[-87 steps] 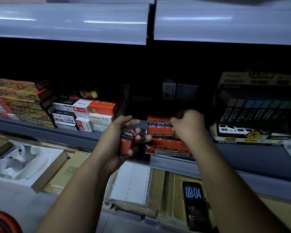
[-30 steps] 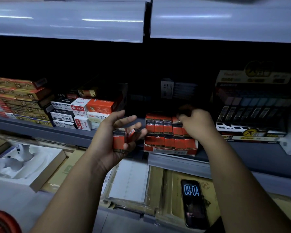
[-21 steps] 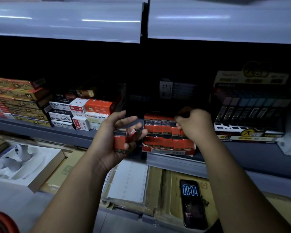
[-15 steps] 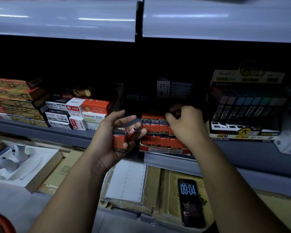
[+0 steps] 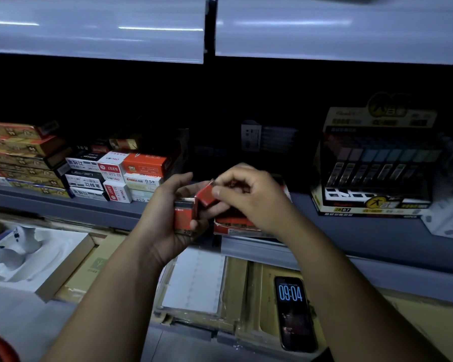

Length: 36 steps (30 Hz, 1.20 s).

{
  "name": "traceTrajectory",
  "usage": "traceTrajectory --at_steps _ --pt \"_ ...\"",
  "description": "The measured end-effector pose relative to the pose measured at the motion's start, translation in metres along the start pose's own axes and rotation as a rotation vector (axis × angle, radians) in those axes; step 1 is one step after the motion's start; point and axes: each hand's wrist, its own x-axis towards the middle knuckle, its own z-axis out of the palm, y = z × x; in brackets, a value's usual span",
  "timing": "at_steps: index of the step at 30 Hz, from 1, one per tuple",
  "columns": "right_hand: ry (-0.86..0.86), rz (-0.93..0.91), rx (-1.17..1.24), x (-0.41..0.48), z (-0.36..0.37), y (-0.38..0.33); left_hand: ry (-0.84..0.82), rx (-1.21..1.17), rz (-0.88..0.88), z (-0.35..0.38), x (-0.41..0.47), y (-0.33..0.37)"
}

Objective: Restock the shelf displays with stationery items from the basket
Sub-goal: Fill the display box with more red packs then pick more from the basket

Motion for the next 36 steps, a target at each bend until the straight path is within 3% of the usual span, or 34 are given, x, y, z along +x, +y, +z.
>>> traceTrajectory --at_steps 8,14,23,36 --pt "0.166 0.129 0.129 0.001 -0.022 0.006 0.074 -0.15 -0.013 -0.009 0.01 0.001" --pt "0.341 0.282 -0.257 -0.001 -0.042 0.014 0.133 -0.409 -0.077 -0.017 0.012 0.003" --pt "0.369 0.347 -0.544 0.0 -0.047 0.017 0.041 -0.227 -0.22 -0.019 0.01 0.002" --pt "0.309 0.474 -0.635 0.003 -0.055 0.024 -0.243 -0.135 -0.08 -0.016 -0.004 0.01"
